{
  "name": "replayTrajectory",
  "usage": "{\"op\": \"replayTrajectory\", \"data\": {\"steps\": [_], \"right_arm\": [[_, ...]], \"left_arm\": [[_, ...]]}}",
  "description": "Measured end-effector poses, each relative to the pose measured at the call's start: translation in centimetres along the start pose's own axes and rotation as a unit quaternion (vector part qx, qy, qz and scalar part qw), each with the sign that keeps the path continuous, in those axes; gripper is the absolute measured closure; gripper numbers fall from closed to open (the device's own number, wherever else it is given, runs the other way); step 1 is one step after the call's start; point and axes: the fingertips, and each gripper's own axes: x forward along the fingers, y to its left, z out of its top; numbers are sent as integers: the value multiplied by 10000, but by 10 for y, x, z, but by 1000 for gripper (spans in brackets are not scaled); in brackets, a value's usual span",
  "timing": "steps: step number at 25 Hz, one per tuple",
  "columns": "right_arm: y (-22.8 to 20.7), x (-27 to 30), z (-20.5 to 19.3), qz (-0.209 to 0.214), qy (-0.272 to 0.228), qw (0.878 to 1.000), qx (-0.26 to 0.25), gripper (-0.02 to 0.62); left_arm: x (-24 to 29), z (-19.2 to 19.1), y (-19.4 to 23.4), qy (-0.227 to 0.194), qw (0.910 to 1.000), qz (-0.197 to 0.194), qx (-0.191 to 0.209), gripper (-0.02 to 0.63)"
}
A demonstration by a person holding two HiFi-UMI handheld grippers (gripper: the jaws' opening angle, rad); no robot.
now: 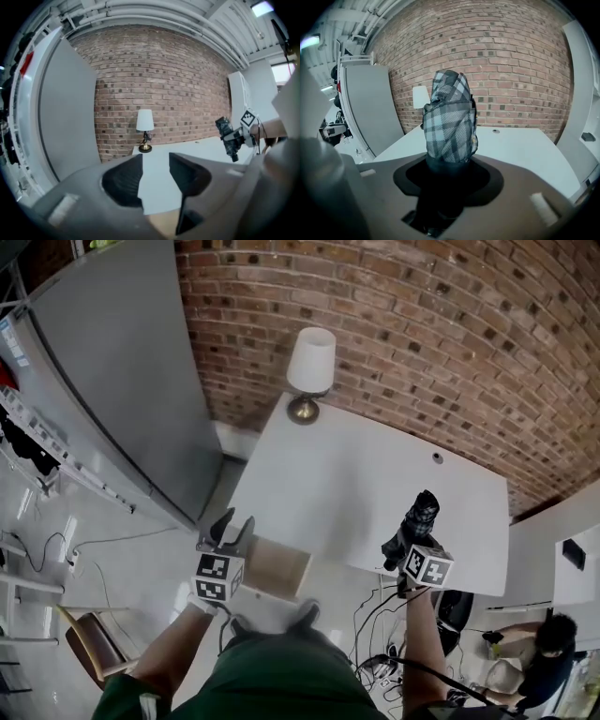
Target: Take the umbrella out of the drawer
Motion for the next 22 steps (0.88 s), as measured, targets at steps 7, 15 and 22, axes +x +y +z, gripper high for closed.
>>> {"op": "replayTrajectory", "data": {"steps": [7, 15, 22], "right_arm": [[-71, 21, -7, 53, 349, 9994, 74, 417], [-135, 61, -41, 362, 1237, 9914, 235, 417], [-178, 105, -65, 236, 1809, 9816, 556, 417]], "left_arm": [[49, 11, -52, 110, 9999, -12, 89, 434], [83, 23, -105, 244, 9992, -20, 303, 434], [96, 25, -101, 382, 9987, 141, 313, 434]]}}
